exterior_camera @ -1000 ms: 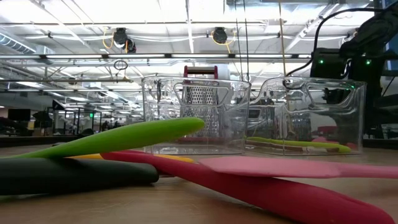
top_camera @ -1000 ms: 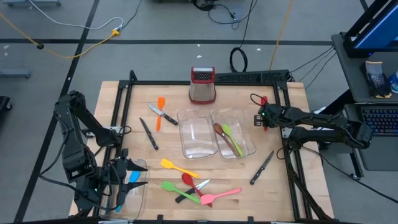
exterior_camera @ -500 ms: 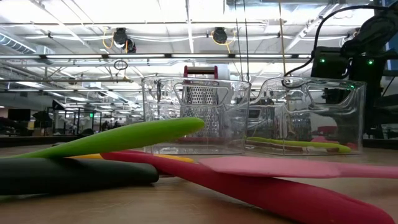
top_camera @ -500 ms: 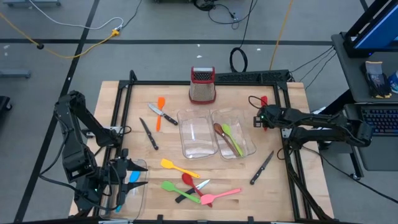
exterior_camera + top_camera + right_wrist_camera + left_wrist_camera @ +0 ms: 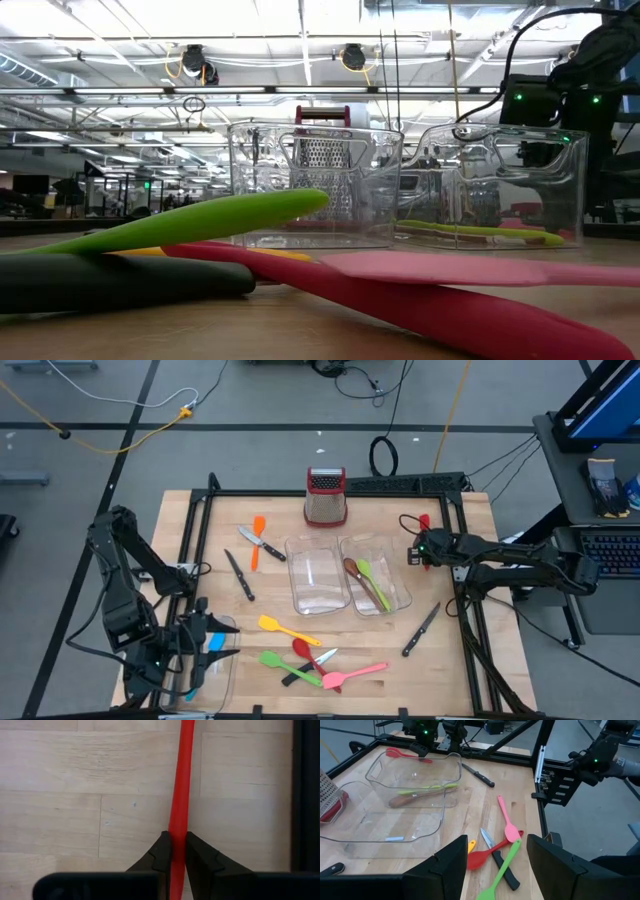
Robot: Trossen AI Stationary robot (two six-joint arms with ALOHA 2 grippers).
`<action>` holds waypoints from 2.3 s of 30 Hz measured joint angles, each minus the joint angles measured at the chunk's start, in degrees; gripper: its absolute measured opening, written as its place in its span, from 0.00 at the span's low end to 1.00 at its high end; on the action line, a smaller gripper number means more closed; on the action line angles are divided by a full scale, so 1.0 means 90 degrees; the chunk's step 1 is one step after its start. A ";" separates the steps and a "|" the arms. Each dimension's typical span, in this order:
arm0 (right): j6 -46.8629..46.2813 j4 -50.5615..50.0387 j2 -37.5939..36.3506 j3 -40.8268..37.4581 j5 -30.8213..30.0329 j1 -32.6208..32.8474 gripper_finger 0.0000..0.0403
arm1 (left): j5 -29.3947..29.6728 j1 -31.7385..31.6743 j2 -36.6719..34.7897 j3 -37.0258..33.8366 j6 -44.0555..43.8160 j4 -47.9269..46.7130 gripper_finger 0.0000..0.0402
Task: Pick & Place Kitchen Items
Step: Put the red spatula into the left transparent bin
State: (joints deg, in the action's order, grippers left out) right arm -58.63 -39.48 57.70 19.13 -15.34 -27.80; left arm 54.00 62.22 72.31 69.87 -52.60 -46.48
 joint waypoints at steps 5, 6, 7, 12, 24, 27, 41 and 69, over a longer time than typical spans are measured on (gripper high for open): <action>0.0127 0.0002 -0.0006 0.0246 -0.0066 0.0017 0.06 | -0.0002 0.0000 0.0000 0.0000 0.0022 0.0002 0.52; 0.0134 0.0002 -0.0009 0.0277 -0.0091 0.0033 0.06 | -0.0002 0.0000 0.0000 0.0000 0.0024 0.0000 0.52; 0.0140 0.0005 -0.0009 0.0305 -0.0108 0.0058 0.06 | -0.0005 0.0000 0.0000 0.0000 0.0026 0.0000 0.52; 0.0144 0.0005 -0.0009 0.0438 -0.0236 0.0202 0.06 | -0.0010 0.0000 0.0000 0.0000 0.0044 0.0000 0.52; 0.0163 -0.0150 -0.0222 0.0532 -0.0211 0.0234 0.04 | -0.0013 0.0000 0.0000 0.0000 0.0096 0.0000 0.52; 0.0162 -0.0252 -0.0478 0.0522 -0.0135 0.0234 0.04 | -0.0012 0.0000 0.0000 0.0000 0.0176 0.0000 0.52; 0.0114 -0.0462 -0.1360 0.0525 -0.0138 0.0234 0.03 | -0.0008 0.0000 0.0000 0.0000 0.0381 0.0000 0.52; 0.1946 0.2622 -0.2868 0.1487 0.0725 0.1404 0.04 | -0.0858 -0.1804 0.0005 0.0000 0.0549 0.0064 0.52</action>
State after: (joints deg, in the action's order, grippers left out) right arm -41.12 -15.89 31.89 32.51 -8.82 -15.16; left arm 46.28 45.98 72.36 69.87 -47.66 -45.90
